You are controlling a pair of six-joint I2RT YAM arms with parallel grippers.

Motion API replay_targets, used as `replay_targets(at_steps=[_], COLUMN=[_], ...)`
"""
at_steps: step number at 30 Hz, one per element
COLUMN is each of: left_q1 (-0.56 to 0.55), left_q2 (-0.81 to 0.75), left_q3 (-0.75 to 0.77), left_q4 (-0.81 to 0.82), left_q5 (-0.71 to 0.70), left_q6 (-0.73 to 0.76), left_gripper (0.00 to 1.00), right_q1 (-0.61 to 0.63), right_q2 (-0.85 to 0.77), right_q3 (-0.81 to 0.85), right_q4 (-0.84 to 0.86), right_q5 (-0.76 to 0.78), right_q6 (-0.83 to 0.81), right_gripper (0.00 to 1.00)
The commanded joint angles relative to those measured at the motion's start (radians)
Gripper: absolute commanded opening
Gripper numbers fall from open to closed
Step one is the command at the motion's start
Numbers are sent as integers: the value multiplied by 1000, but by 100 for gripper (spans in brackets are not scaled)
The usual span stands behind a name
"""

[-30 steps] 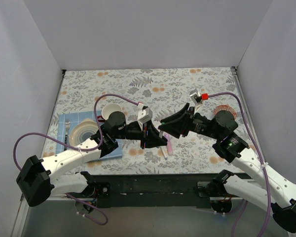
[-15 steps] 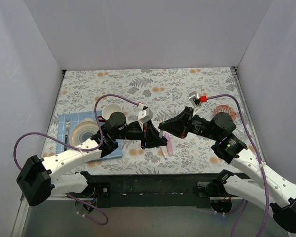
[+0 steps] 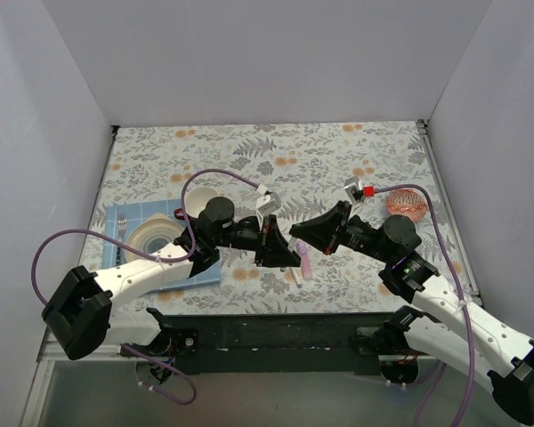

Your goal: Insert the pens into the pen caps

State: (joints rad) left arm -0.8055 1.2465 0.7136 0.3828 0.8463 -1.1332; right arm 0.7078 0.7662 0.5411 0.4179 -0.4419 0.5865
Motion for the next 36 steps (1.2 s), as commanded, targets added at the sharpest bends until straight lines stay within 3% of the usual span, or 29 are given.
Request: replay_targets(at_steps=[1,4,9,14,22,34,36], left_q1=[103,138,146,146,146,203,206], left_q2=[-19,-21,-4,14,27,64,70], left_q3=[63,66,118,126,102,159,197], left_q4=[238,286,219,200,225,202,139], left_q5=[-30,-26,-68,-101,-162,-101,-87], left_q6=[-115,-126,-56,-25,-27,-39,1], left_gripper=[0,0,0,0,0,0,0], right_q1=[25,25,38,84,180,297,300], right_q2=[1,-5,-1,-1,31,127,139], right_q3=[-67,-85,-154,-193,-155,-150,-132], right_q4=[-91,-68,30,71,-8,22,6], right_q5=[-164,-176,-190,-81,104,60,48], right_q6=[-30,-16,76,131,93,53,32], right_gripper=[1,1,1,1,1,1,1])
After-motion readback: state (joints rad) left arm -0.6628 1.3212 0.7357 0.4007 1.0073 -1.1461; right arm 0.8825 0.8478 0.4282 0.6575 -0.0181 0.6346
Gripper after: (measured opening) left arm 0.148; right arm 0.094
